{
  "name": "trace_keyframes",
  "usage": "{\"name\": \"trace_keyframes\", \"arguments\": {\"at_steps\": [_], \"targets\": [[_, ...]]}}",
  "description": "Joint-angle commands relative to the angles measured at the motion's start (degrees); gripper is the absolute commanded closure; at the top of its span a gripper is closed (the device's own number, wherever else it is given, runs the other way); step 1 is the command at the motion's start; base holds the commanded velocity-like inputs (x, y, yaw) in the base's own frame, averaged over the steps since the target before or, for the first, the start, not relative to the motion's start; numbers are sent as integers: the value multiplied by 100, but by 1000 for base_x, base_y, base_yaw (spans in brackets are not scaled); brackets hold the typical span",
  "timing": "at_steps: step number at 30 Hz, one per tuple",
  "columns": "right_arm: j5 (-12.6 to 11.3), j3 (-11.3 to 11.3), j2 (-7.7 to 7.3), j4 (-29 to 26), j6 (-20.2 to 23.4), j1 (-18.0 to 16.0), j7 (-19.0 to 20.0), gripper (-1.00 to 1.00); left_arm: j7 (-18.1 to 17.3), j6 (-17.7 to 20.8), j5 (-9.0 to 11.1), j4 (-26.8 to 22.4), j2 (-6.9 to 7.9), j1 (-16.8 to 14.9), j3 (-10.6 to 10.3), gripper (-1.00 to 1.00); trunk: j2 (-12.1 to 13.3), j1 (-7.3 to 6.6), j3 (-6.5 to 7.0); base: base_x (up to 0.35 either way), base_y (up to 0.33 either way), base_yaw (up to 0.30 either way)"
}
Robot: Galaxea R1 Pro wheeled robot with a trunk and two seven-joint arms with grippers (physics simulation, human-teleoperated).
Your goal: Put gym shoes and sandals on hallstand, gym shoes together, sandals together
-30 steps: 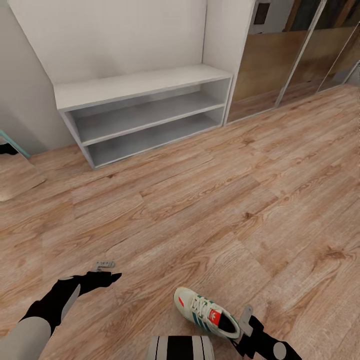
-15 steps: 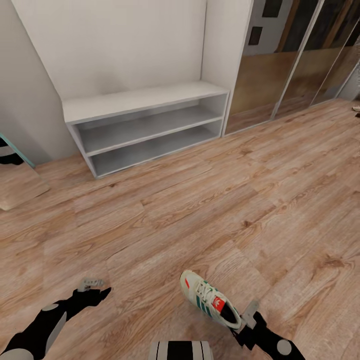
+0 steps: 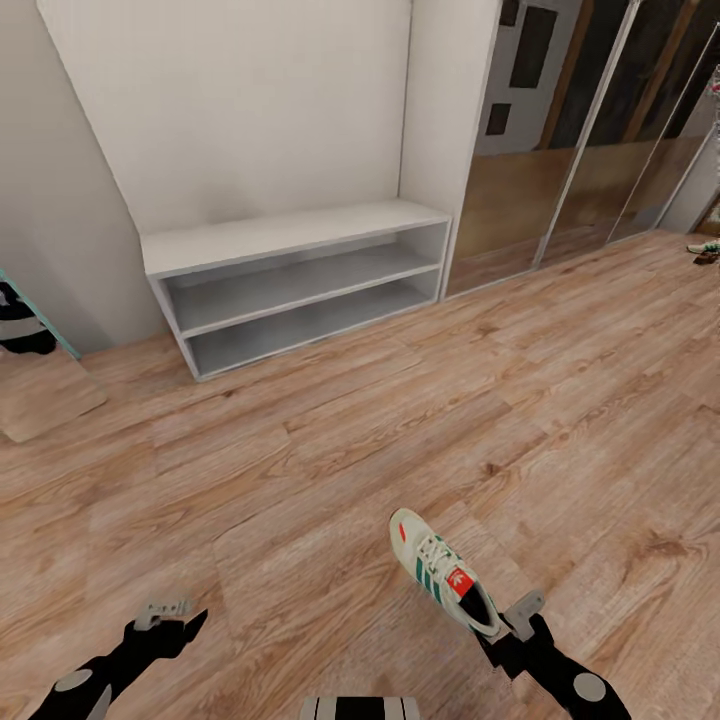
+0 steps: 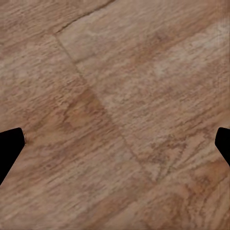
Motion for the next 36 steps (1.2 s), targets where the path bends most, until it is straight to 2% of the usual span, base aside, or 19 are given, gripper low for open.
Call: {"name": "trace_keyframes", "arguments": {"at_steps": [1, 5, 10, 13, 14, 19, 22, 26, 27, 29, 32, 36], "targets": [[49, -106, 6, 0, -32, -3, 47, 100, -20, -169, 9, 135, -6, 20, 63, -100, 0, -3, 28, 0, 0, 0], [44, -268, 18, 14, -34, -3, 43, 100, 15, -487, 11, 411, -12, 44, 181, -100, 6, -14, 152, 0, 0, 0], [35, -606, 43, 79, -138, 2, 39, 100, 31, -825, 6, 832, -11, 67, 386, -100, 12, -26, 307, 0, 0, 0], [36, -785, 56, 184, -268, 4, 22, 100, 34, -896, 8, 994, -8, 78, 423, -100, 16, -34, 401, 0, 0, 0], [38, -914, 61, 289, -371, 3, -7, 100, 37, -967, 10, 1075, -4, 86, 437, -100, 18, -37, 432, 0, 0, 0], [40, -1180, 65, 700, -730, 4, -239, 100, 142, -1252, 6, 1209, -16, 145, 456, -100, 24, -50, 587, 0, 0, 0], [44, -1244, 60, 999, -1012, 4, -497, 100, 328, -1367, 4, 1253, -35, 181, 458, -100, 28, -57, 680, 0, 0, 0], [45, -1280, 58, 1872, -1723, 6, -1096, 100, 586, -1470, 7, 1348, -61, 211, 458, -100, 34, -68, 805, 0, 0, 0], [43, -1284, 64, 2113, -1981, 6, -1251, 100, 623, -1593, 10, 1450, -67, 216, 460, -100, 35, -70, 836, 0, 0, 0], [42, -1287, 67, 2283, -2195, 6, -1353, 100, 649, -1843, 12, 1577, -78, 219, 463, -100, 38, -75, 898, 0, 0, 0], [41, -1289, 62, 2394, -2322, 6, -1415, 100, 664, -2083, 13, 1711, -100, 221, 467, -100, 42, -83, 991, 0, 0, 0], [43, -1289, 61, 2427, -2342, 4, -1425, 100, 666, -2136, 19, 1745, -98, 219, 470, -100, 47, -94, 1114, 0, 0, 0]]}}
